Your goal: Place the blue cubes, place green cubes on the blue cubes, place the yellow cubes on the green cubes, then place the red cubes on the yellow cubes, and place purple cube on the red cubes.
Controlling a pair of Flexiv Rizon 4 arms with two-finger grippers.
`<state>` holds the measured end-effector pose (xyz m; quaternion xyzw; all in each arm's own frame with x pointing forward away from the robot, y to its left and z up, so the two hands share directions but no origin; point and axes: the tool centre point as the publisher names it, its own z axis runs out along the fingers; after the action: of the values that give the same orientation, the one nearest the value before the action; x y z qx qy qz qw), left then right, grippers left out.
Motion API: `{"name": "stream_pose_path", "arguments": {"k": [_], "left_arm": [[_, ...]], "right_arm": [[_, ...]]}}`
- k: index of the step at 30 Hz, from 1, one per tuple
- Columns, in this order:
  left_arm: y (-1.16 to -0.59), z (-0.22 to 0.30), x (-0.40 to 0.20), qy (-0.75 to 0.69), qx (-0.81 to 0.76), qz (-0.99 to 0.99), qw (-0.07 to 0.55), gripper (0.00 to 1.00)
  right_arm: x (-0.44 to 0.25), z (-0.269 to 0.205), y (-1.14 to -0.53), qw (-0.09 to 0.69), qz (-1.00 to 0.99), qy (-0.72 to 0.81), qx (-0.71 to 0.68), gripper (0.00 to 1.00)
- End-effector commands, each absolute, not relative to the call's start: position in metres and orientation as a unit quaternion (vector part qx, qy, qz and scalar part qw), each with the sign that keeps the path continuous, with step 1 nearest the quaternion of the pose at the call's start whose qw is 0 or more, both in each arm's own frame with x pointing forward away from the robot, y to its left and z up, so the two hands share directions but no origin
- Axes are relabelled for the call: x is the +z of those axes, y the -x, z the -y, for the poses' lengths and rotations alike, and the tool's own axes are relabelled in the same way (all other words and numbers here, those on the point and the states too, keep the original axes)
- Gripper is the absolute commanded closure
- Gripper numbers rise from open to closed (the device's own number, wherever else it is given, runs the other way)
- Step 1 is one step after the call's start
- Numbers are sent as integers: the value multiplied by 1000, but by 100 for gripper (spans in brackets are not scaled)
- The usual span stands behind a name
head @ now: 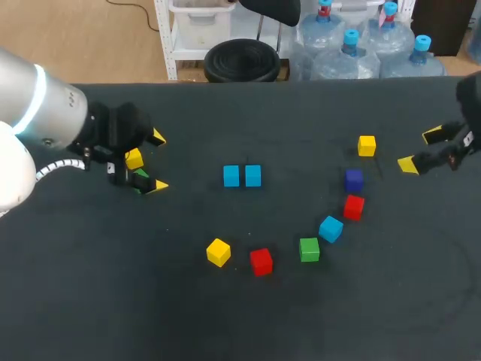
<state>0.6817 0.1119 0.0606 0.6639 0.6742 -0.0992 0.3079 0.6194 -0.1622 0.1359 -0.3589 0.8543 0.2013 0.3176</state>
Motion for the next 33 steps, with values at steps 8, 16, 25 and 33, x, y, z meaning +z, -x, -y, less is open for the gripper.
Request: {"name": "stream_pose_path", "arguments": {"k": [8,16,25,33], "left_arm": [[-681,-114,60,-665,-102,-671,311,0],[-681,-114,60,-665,-102,-671,311,0],[-681,-114,60,-665,-102,-671,311,0],[-681,-114,60,-665,-102,-671,311,0]], "right_arm": [[129,166,-628,325,-839,370,230,0],[102,124,-631,347,-764,471,274,0],[102,97,-641,319,-639,618,327,0],[110,97,-652,265,-549,712,349,0]]}}
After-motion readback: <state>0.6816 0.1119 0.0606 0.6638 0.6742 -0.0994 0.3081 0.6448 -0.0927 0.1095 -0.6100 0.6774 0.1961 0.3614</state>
